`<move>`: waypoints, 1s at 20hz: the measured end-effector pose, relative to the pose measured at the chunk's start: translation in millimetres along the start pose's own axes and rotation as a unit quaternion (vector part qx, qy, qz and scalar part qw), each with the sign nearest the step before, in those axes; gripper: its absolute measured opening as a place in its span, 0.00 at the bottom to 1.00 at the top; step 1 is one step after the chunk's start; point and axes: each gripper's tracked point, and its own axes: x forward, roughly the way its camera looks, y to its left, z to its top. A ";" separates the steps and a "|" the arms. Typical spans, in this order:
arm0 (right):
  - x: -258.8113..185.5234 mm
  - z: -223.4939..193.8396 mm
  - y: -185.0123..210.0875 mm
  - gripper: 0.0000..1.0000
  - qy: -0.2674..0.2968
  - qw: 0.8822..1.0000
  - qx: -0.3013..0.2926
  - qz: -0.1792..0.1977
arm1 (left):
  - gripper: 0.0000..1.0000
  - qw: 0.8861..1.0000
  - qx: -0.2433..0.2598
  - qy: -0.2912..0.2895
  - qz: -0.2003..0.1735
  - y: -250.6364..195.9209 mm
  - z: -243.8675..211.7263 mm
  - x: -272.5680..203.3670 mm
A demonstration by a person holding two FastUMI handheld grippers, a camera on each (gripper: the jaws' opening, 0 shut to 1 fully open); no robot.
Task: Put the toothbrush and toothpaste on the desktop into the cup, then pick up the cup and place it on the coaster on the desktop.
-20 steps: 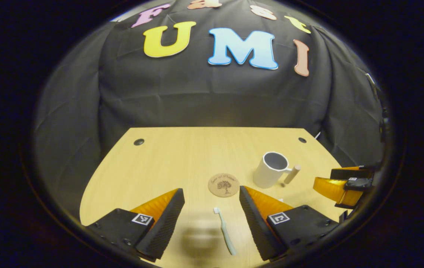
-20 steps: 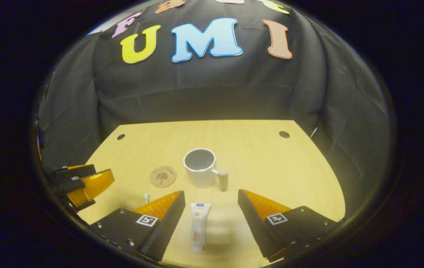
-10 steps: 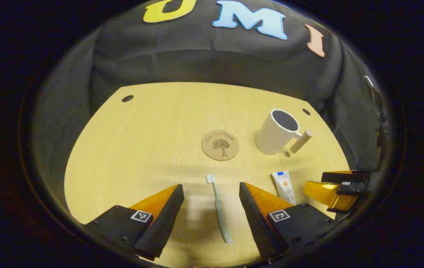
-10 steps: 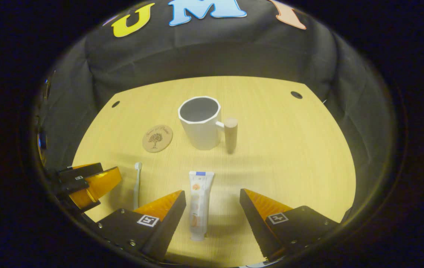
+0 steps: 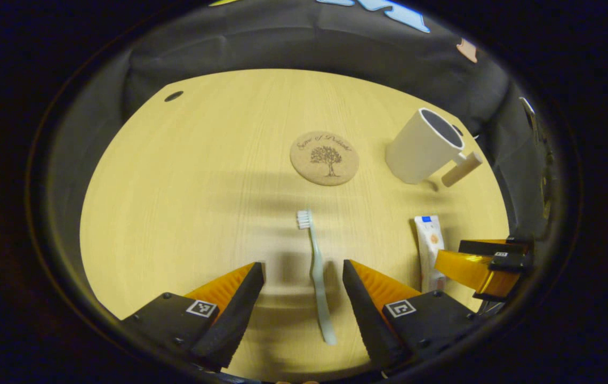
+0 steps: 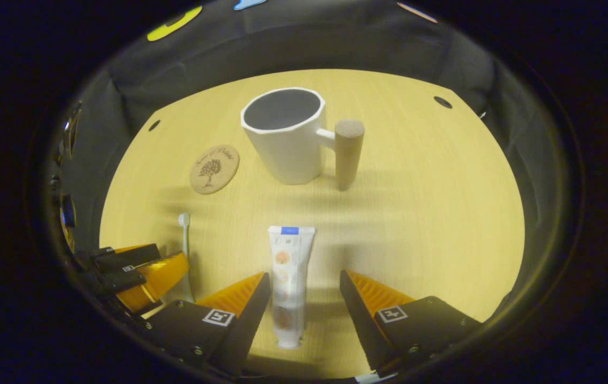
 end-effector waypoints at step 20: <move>20.6 -9.5 -5.8 0.38 0.145 0.988 0.003 -0.056 | 0.29 0.996 0.052 0.047 0.053 -8.6 8.0 13.7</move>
